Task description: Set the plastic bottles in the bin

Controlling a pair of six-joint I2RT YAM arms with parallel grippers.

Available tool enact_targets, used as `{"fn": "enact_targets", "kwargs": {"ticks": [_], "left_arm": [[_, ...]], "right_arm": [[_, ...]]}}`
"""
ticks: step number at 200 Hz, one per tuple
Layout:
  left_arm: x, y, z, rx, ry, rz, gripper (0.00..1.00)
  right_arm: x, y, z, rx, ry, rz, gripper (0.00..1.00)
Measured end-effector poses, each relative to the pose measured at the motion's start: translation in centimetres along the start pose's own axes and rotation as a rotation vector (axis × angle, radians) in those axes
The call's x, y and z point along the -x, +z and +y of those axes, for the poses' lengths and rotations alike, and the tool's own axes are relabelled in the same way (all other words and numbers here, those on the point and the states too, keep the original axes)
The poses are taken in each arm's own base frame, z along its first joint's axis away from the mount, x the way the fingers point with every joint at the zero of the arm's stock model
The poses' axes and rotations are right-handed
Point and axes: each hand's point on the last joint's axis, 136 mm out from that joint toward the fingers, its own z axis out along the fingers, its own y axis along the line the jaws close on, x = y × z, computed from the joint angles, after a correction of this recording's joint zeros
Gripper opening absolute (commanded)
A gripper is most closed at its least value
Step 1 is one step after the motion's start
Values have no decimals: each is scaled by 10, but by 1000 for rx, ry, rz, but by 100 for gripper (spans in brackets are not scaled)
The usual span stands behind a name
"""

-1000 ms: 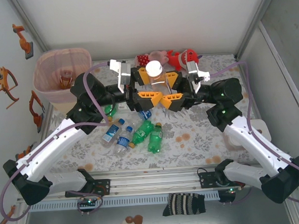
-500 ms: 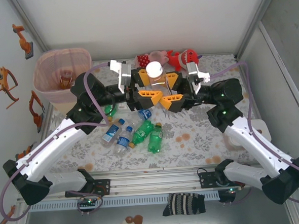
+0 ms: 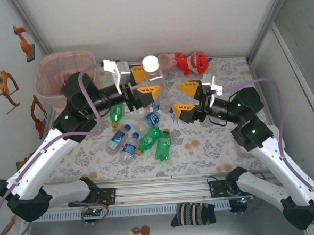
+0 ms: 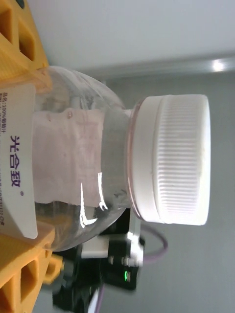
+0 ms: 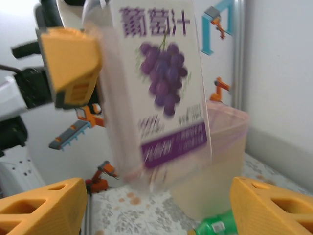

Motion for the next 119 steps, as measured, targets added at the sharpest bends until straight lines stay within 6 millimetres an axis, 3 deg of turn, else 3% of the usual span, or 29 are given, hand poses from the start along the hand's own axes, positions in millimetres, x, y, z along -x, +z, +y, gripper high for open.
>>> {"fn": "enact_targets", "kwargs": {"ticks": [32, 73, 119], "left_arm": [[5, -25, 56, 284, 13, 71, 52], [1, -84, 140, 672, -17, 200, 51], [-28, -157, 218, 999, -108, 372, 51]], "right_arm": [[-9, -11, -7, -84, -7, 43, 76], [-22, -16, -13, -135, 4, 93, 75], [-31, -18, -17, -156, 14, 125, 75]]}}
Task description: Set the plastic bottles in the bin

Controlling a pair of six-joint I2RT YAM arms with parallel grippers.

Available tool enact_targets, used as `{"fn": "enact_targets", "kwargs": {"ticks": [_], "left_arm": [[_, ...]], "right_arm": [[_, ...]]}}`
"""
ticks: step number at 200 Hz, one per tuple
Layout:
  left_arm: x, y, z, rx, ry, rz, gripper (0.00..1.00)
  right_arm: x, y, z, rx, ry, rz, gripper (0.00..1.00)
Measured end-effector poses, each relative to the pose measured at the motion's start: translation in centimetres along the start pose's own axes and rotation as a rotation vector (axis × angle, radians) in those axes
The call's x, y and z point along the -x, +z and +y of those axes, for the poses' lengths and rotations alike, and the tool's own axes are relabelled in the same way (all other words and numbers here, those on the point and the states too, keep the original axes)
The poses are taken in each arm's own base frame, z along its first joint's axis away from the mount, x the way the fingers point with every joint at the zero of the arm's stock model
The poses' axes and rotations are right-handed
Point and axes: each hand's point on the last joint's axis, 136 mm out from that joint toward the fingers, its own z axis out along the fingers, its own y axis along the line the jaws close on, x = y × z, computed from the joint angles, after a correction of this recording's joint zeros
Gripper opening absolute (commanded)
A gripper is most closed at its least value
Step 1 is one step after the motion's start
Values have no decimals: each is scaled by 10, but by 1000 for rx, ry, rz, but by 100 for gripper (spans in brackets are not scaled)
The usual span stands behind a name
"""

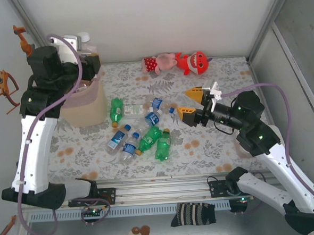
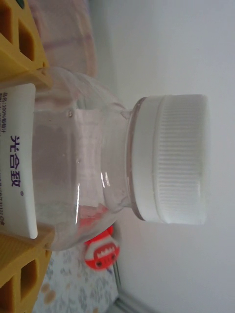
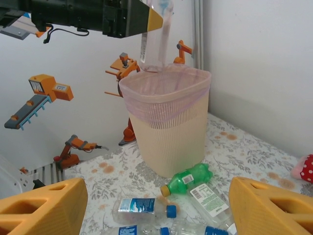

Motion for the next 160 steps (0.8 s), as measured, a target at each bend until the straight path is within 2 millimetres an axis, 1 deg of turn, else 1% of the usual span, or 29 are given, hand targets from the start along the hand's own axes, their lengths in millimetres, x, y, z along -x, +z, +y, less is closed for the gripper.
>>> {"fn": "enact_targets", "kwargs": {"ticks": [17, 45, 65, 84, 100, 116, 130, 160], "left_arm": [[-13, 12, 33, 81, -17, 68, 52], [-37, 27, 82, 182, -39, 178, 52], [-50, 39, 112, 238, -51, 251, 52], [-63, 52, 136, 282, -60, 326, 52], [-77, 62, 152, 307, -66, 388, 52], [-96, 70, 164, 331, -77, 458, 52], [-113, 75, 171, 343, -85, 517, 52], [-139, 81, 184, 368, -99, 600, 52]], "right_arm": [[-3, 0, -1, -4, 4, 12, 75], [-3, -2, 0, -7, 0, 17, 74], [-2, -5, 2, -8, -1, 17, 74], [-2, -7, 3, -9, -3, 19, 74], [-3, -8, 3, -8, -8, 24, 74], [-4, -8, 3, -9, -10, 32, 74], [-5, -8, 3, -10, -11, 37, 74], [-5, -11, 4, -13, -13, 41, 74]]}}
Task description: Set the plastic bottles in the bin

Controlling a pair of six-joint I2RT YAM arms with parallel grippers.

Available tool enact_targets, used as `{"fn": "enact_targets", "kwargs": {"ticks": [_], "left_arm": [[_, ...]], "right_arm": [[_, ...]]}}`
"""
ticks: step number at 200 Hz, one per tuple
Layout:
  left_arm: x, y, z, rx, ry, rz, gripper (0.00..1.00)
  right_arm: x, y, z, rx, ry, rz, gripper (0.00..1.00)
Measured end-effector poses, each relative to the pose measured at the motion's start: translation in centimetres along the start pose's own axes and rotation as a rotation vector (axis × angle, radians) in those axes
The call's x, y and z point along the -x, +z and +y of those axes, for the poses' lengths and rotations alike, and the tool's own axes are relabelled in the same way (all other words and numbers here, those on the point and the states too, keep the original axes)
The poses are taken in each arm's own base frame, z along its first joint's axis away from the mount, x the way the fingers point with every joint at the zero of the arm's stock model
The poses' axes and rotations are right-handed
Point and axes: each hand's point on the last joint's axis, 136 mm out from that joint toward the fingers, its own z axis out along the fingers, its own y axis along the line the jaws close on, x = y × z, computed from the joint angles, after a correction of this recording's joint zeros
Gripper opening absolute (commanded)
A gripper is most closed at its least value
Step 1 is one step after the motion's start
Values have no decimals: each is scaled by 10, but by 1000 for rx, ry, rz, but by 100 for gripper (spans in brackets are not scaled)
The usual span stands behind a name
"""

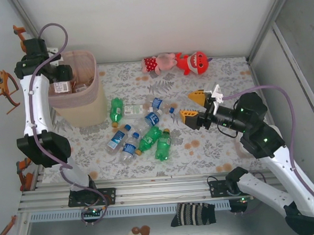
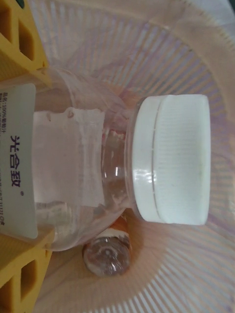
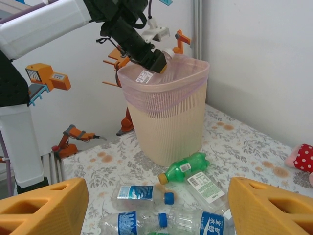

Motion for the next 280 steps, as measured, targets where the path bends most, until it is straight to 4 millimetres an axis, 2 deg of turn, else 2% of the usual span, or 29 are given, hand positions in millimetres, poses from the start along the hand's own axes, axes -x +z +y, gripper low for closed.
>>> {"fn": "enact_targets", "kwargs": {"ticks": [66, 95, 137, 164, 196, 223, 251, 280], "left_arm": [[-35, 54, 18, 12, -36, 172, 56], [-46, 74, 16, -11, -49, 226, 64], [-47, 76, 10, -44, -63, 229, 76], [-46, 75, 7, -62, -71, 222, 78], [-38, 60, 3, -88, -81, 185, 78], [-26, 35, -5, -140, -102, 118, 78], [-5, -9, -18, -221, -132, -14, 78], [11, -60, -34, -324, -162, -158, 79]], "right_arm": [[0, -7, 3, -9, -3, -1, 73], [0, -8, 0, -23, -3, -2, 73], [-5, -8, -4, -45, 9, 19, 73], [-11, -6, -7, -60, 21, 41, 73], [-20, -1, -15, -84, 40, 78, 72], [-28, 7, -28, -133, 64, 125, 70], [-40, 18, -45, -189, 104, 186, 68], [-64, 40, -66, -235, 165, 281, 63]]}}
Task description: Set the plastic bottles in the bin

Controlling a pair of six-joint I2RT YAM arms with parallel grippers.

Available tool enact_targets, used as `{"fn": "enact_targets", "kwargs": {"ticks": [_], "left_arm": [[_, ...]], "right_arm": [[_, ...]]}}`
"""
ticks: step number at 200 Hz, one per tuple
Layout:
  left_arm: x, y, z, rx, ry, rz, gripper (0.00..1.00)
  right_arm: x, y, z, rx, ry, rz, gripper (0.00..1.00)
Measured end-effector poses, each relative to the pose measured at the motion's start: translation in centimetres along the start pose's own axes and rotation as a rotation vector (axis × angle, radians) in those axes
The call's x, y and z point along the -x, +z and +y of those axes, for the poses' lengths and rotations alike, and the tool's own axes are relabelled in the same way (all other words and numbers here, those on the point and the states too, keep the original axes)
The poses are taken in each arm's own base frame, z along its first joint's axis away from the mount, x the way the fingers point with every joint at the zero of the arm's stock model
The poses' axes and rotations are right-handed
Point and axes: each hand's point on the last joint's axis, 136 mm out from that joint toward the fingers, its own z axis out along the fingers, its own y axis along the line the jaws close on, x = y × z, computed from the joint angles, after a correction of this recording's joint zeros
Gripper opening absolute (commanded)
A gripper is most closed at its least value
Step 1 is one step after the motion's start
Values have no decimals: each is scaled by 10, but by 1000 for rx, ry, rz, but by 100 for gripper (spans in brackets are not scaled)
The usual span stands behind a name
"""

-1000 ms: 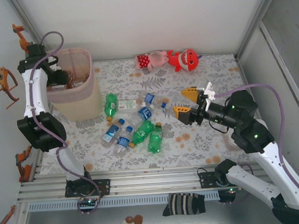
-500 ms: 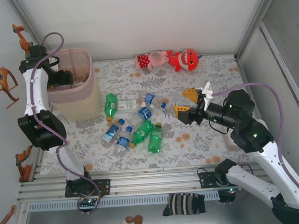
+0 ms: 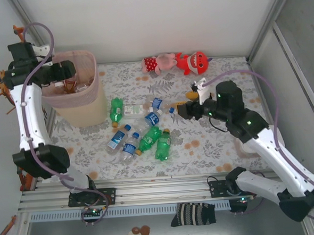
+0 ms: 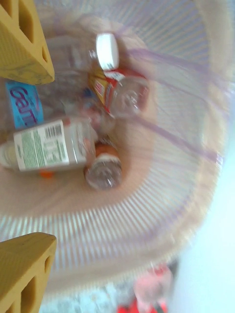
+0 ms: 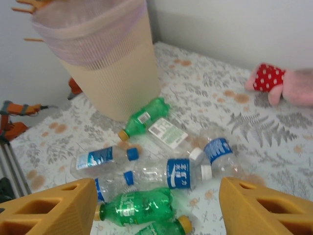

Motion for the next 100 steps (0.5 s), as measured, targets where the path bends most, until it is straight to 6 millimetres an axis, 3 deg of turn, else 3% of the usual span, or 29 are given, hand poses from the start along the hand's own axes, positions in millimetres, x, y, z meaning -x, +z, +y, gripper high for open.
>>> {"fn": "enact_targets", "kwargs": {"ticks": [38, 100], "left_arm": [[6, -28, -37, -172, -40, -98, 79], [-21, -47, -82, -463, -182, -144, 79]], "right_arm": [[-29, 37, -26, -82, 68, 143, 62], [-88, 92, -65, -201, 163, 398, 57]]}}
